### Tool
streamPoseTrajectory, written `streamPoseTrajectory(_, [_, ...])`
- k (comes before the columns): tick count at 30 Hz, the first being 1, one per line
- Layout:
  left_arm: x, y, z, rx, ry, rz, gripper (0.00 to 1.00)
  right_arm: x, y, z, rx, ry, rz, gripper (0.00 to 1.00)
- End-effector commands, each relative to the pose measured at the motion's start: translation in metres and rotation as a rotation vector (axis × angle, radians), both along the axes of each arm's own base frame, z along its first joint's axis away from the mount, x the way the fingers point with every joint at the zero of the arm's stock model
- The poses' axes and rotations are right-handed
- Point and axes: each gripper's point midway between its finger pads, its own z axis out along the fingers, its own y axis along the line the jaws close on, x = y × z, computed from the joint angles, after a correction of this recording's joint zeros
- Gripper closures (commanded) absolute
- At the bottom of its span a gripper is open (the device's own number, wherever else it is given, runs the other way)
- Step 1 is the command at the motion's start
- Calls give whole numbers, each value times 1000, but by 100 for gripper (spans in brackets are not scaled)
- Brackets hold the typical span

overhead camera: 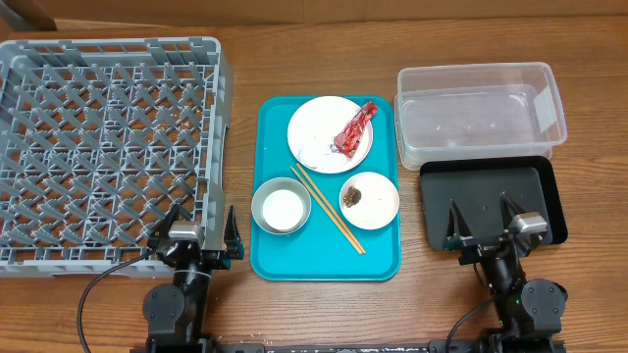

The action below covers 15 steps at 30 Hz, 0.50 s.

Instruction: Sort waste into correct bins and load items into the dishwasher

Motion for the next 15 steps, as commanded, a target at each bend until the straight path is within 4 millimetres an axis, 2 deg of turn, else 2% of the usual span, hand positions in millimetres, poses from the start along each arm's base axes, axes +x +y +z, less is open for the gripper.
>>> streamPoseTrajectory(1, [0, 2, -3, 24, 6, 10, 0, 0, -1, -3, -3, -1, -7, 0])
streamPoseTrajectory(13, [0, 1, -3, 21, 8, 8, 0, 0, -1, 0, -1, -9, -3, 0])
streamPoseTrajectory(15, [0, 1, -3, -7, 8, 9, 0, 0, 1, 1, 46, -7, 9, 0])
